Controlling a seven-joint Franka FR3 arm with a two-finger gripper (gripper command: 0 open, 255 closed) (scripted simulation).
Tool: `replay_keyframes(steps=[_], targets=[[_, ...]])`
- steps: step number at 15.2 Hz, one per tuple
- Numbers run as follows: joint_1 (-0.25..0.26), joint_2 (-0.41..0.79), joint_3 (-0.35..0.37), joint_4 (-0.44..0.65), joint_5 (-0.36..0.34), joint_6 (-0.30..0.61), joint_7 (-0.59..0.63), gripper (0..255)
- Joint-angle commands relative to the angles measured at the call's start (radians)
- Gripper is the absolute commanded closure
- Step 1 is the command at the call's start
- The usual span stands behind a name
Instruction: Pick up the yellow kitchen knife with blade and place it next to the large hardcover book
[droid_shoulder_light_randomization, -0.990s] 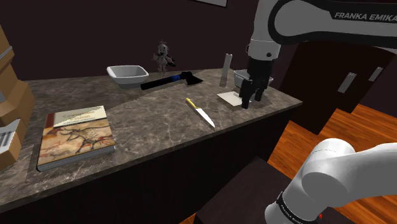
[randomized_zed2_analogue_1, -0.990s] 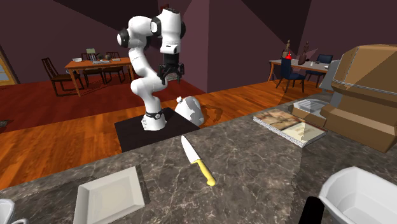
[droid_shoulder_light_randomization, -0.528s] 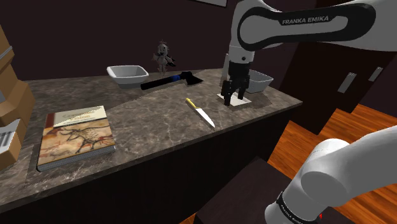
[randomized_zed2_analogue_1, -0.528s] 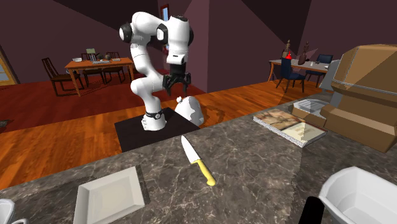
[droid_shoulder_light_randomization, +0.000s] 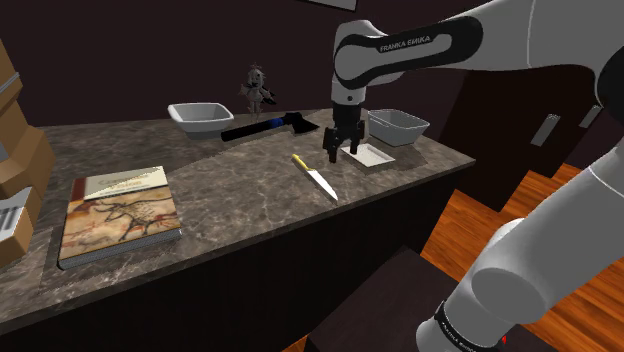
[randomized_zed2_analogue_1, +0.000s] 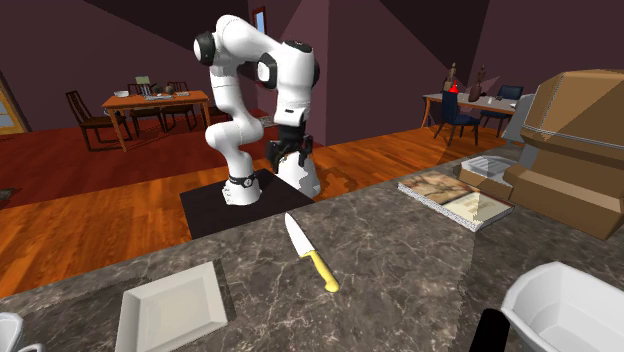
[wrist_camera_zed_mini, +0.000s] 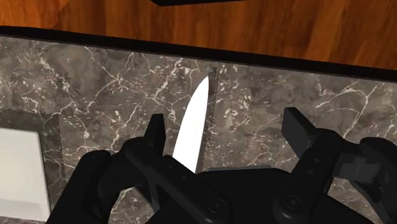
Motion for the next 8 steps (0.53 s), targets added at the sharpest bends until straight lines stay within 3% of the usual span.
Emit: replay_keyframes(steps=[1, 8], targets=[[-0.006, 0.085, -0.007, 0.056, -0.004, 0.025, -0.006, 0], [-0.022, 0.370, -0.022, 0.300, -0.008, 0.048, -0.019, 0]])
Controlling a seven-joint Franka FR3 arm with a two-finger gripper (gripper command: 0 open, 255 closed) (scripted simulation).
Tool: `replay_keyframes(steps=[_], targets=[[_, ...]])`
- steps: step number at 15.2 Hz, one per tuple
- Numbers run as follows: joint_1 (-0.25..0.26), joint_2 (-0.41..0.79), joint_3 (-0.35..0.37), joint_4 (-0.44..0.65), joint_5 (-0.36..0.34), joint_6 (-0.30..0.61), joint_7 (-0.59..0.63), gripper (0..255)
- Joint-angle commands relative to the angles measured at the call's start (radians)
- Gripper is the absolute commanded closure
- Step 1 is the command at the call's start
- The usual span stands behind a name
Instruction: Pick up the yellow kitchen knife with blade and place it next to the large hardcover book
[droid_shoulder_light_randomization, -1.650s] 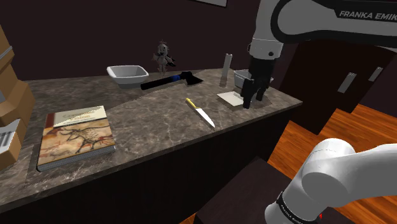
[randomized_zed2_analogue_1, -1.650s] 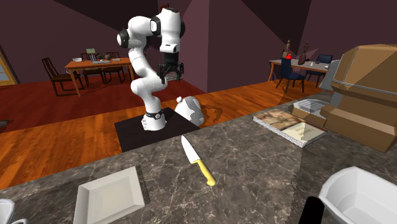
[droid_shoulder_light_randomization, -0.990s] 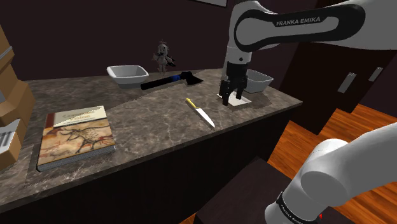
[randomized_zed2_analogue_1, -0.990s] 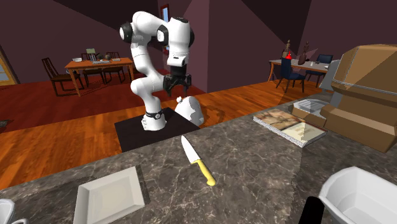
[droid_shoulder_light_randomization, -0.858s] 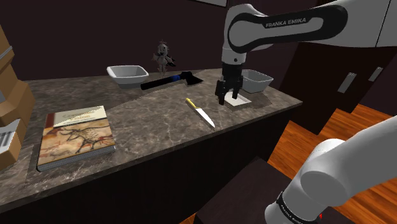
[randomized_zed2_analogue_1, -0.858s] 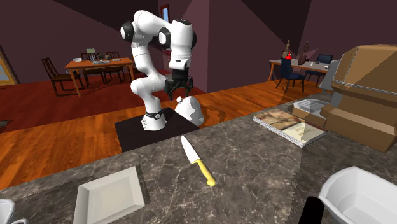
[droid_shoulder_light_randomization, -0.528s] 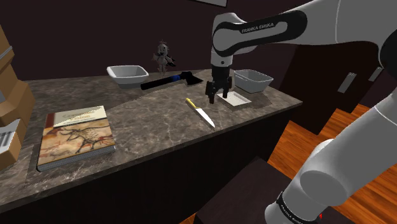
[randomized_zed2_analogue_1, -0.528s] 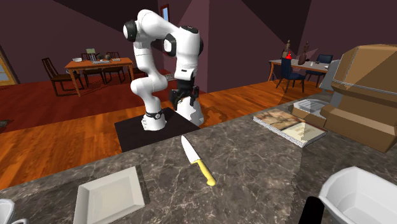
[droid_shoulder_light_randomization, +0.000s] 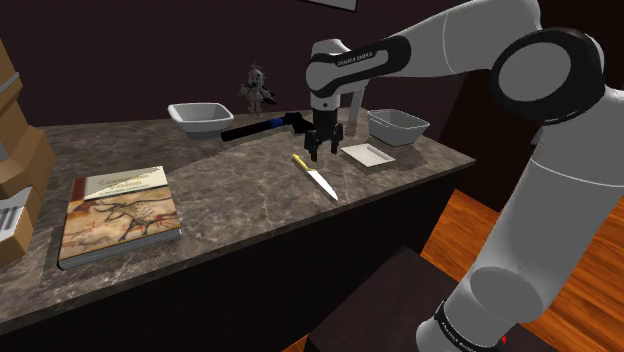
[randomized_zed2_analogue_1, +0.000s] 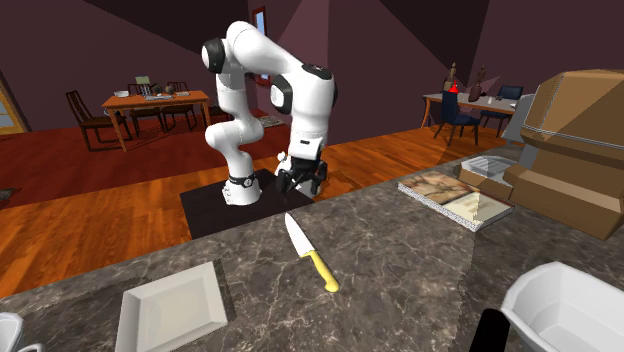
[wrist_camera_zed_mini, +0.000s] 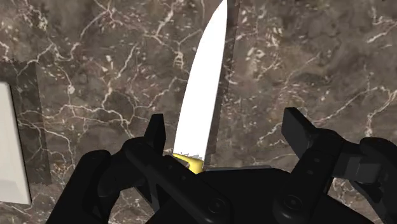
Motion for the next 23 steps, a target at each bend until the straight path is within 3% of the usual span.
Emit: replay_keyframes(steps=[1, 10, 17, 23], targets=[[-0.005, 0.083, -0.004, 0.079, 0.000, -0.001, -0.004, 0], [-0.026, 0.464, -0.016, 0.521, 0.007, -0.082, -0.023, 0], [-0.029, 0.467, -0.017, 0.432, 0.005, 0.010, -0.021, 0], [-0.030, 0.468, -0.017, 0.426, 0.005, 0.017, -0.021, 0]])
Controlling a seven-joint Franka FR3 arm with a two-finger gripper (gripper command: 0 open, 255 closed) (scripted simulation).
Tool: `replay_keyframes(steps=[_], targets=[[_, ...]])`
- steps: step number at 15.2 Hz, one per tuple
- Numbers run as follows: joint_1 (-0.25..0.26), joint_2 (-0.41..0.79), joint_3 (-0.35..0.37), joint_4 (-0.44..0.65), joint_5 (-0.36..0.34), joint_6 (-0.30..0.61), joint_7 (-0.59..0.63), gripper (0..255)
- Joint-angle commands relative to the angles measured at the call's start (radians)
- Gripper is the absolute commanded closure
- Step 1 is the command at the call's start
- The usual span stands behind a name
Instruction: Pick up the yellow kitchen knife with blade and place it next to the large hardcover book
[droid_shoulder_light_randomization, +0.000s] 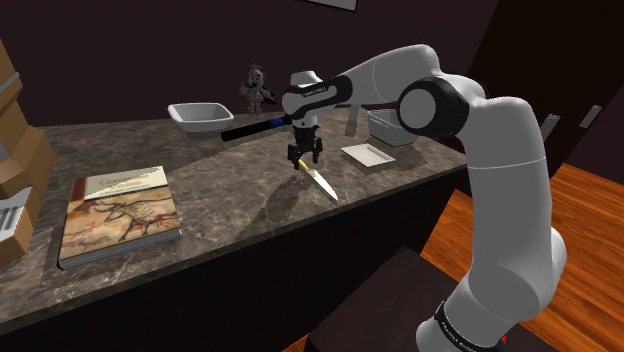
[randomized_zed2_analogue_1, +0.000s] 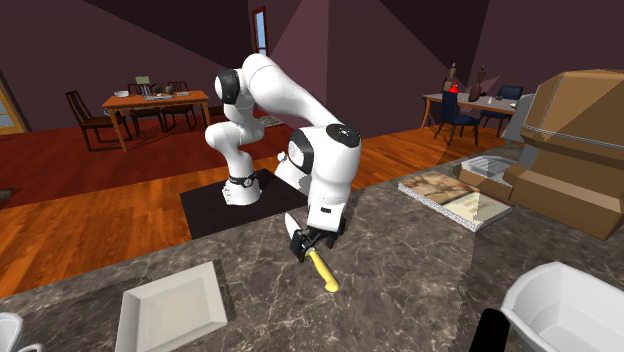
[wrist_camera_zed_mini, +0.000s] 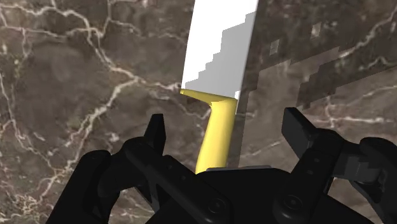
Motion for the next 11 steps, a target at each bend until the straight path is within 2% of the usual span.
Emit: replay_keyframes(steps=[1, 2, 3, 11], targets=[[0.000, 0.001, 0.000, 0.000, 0.000, 0.000, 0.000, 0], [0.000, 0.001, 0.000, 0.000, 0.000, 0.000, 0.000, 0], [0.000, 0.000, 0.000, 0.000, 0.000, 0.000, 0.000, 255], [0.000, 0.000, 0.000, 0.000, 0.000, 0.000, 0.000, 255]])
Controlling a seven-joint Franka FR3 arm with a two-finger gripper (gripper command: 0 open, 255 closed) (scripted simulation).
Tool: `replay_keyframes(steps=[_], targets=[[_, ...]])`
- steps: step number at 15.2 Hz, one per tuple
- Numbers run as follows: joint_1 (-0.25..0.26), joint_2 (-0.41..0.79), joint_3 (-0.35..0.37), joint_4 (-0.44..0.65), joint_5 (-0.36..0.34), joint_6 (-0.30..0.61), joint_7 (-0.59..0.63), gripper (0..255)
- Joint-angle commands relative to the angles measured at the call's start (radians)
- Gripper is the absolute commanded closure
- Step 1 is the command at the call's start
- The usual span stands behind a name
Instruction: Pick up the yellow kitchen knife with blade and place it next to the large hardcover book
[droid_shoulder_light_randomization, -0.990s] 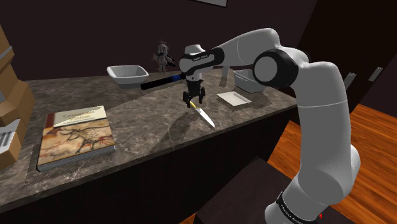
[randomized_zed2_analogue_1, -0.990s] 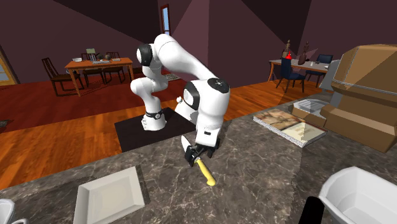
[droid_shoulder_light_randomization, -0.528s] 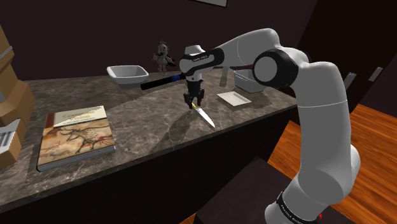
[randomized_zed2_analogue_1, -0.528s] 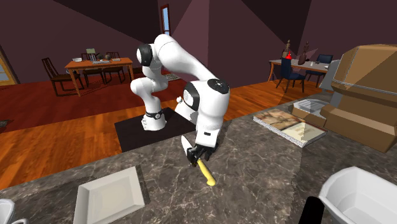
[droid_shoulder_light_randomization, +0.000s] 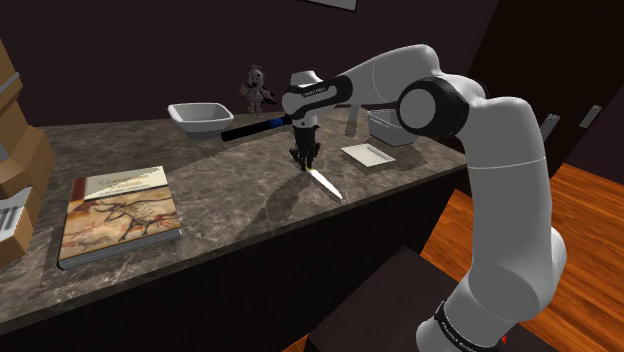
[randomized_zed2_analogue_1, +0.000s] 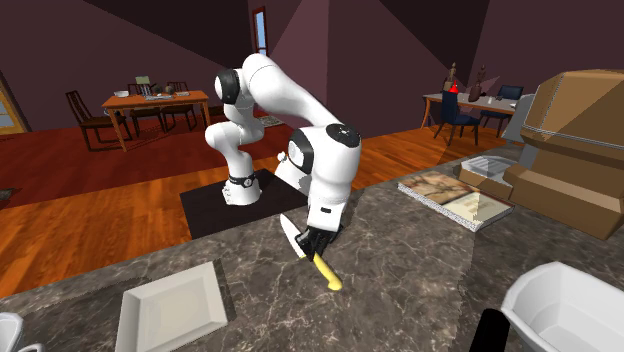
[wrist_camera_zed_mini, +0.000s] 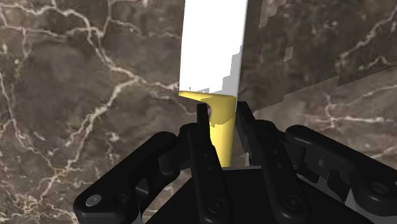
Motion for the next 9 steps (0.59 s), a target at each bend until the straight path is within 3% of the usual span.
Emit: replay_keyframes(steps=[1, 9], targets=[[0.000, 0.001, 0.000, 0.000, 0.000, 0.000, 0.000, 255], [0.001, -0.031, 0.000, 0.059, 0.001, -0.090, -0.005, 255]])
